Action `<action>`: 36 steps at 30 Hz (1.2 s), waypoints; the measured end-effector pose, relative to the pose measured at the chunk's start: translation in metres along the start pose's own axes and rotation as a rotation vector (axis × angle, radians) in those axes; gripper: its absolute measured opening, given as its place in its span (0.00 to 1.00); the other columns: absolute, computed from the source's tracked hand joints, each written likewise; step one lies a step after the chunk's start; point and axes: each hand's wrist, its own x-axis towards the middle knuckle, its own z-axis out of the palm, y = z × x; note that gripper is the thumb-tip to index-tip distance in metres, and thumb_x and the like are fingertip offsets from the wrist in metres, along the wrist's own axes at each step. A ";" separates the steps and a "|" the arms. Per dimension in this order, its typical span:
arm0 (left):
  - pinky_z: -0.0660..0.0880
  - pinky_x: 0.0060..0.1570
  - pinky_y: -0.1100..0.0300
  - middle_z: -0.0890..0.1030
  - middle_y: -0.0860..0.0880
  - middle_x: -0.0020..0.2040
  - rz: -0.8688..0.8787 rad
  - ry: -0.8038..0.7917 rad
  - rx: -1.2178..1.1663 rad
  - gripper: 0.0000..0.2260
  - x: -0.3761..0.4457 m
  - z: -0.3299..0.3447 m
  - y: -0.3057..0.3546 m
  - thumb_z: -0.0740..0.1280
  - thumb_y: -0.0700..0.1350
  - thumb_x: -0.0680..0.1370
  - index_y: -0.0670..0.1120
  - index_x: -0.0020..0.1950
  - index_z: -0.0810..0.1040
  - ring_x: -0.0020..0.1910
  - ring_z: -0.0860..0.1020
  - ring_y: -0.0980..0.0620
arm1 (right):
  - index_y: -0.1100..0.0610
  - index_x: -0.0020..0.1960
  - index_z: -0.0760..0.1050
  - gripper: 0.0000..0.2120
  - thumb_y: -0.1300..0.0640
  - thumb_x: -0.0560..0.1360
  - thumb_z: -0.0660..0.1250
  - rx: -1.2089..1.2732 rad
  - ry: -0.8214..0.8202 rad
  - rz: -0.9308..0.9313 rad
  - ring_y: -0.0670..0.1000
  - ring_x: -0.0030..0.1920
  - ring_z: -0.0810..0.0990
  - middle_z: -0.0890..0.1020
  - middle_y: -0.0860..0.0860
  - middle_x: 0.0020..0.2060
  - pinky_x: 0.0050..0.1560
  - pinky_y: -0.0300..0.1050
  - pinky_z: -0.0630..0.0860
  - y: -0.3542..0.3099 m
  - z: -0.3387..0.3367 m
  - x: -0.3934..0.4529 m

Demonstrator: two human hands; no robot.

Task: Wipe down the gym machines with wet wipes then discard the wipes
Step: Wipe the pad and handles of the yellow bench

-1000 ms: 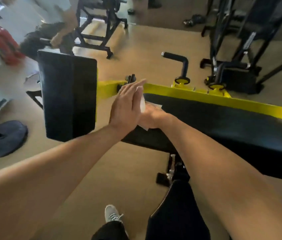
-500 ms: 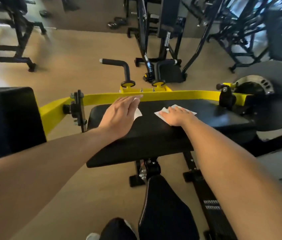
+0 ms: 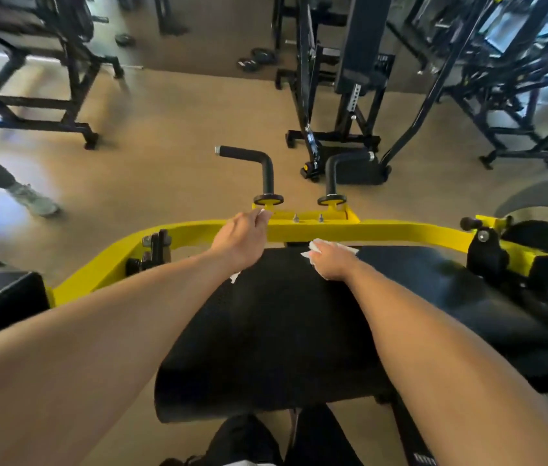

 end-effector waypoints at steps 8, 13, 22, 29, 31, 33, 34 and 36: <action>0.68 0.61 0.57 0.80 0.49 0.66 -0.145 0.082 -0.090 0.20 0.071 -0.014 -0.018 0.50 0.51 0.87 0.47 0.68 0.78 0.66 0.75 0.48 | 0.60 0.61 0.79 0.26 0.40 0.82 0.57 1.287 0.193 0.261 0.59 0.56 0.81 0.83 0.57 0.57 0.62 0.60 0.78 -0.068 -0.045 0.092; 0.69 0.56 0.58 0.82 0.50 0.60 -0.191 0.126 -0.110 0.18 0.105 -0.027 -0.035 0.51 0.48 0.87 0.49 0.68 0.78 0.61 0.77 0.49 | 0.60 0.73 0.71 0.26 0.44 0.86 0.50 1.481 0.386 0.394 0.60 0.67 0.75 0.76 0.59 0.68 0.66 0.52 0.71 -0.083 -0.101 0.175; 0.68 0.52 0.60 0.83 0.54 0.54 -0.276 0.244 -0.189 0.17 0.139 -0.034 -0.072 0.53 0.50 0.86 0.51 0.65 0.80 0.55 0.78 0.53 | 0.57 0.74 0.70 0.23 0.47 0.87 0.49 0.839 0.441 0.111 0.61 0.68 0.74 0.75 0.61 0.69 0.66 0.49 0.69 -0.111 -0.106 0.296; 0.68 0.53 0.58 0.84 0.53 0.55 -0.286 0.292 -0.207 0.16 0.138 -0.036 -0.091 0.54 0.49 0.86 0.51 0.65 0.81 0.57 0.78 0.53 | 0.48 0.74 0.70 0.26 0.37 0.84 0.48 0.338 0.227 -0.112 0.59 0.65 0.74 0.76 0.56 0.67 0.66 0.58 0.72 -0.122 -0.112 0.336; 0.67 0.53 0.60 0.84 0.53 0.56 -0.275 0.294 -0.183 0.17 0.141 -0.040 -0.089 0.54 0.49 0.86 0.51 0.65 0.81 0.58 0.77 0.54 | 0.51 0.71 0.71 0.26 0.37 0.84 0.48 0.285 0.220 -0.126 0.57 0.60 0.76 0.77 0.55 0.63 0.60 0.55 0.74 -0.120 -0.117 0.326; 0.68 0.55 0.61 0.83 0.53 0.59 -0.243 0.290 -0.174 0.17 0.146 -0.047 -0.084 0.54 0.50 0.86 0.51 0.66 0.80 0.60 0.77 0.53 | 0.52 0.69 0.72 0.27 0.36 0.84 0.48 0.260 0.253 -0.165 0.55 0.55 0.76 0.78 0.54 0.60 0.53 0.51 0.73 -0.117 -0.124 0.310; 0.68 0.56 0.60 0.83 0.53 0.60 -0.232 0.285 -0.169 0.17 0.148 -0.050 -0.081 0.54 0.51 0.86 0.51 0.67 0.79 0.61 0.76 0.52 | 0.52 0.68 0.72 0.27 0.35 0.84 0.49 0.257 0.260 -0.190 0.54 0.53 0.76 0.79 0.53 0.58 0.50 0.50 0.72 -0.116 -0.127 0.299; 0.66 0.55 0.61 0.82 0.51 0.62 -0.234 0.281 -0.163 0.18 0.154 -0.057 -0.079 0.53 0.52 0.86 0.51 0.68 0.78 0.63 0.76 0.50 | 0.52 0.68 0.72 0.28 0.33 0.82 0.50 0.249 0.265 -0.242 0.53 0.50 0.77 0.80 0.52 0.54 0.45 0.49 0.71 -0.111 -0.132 0.274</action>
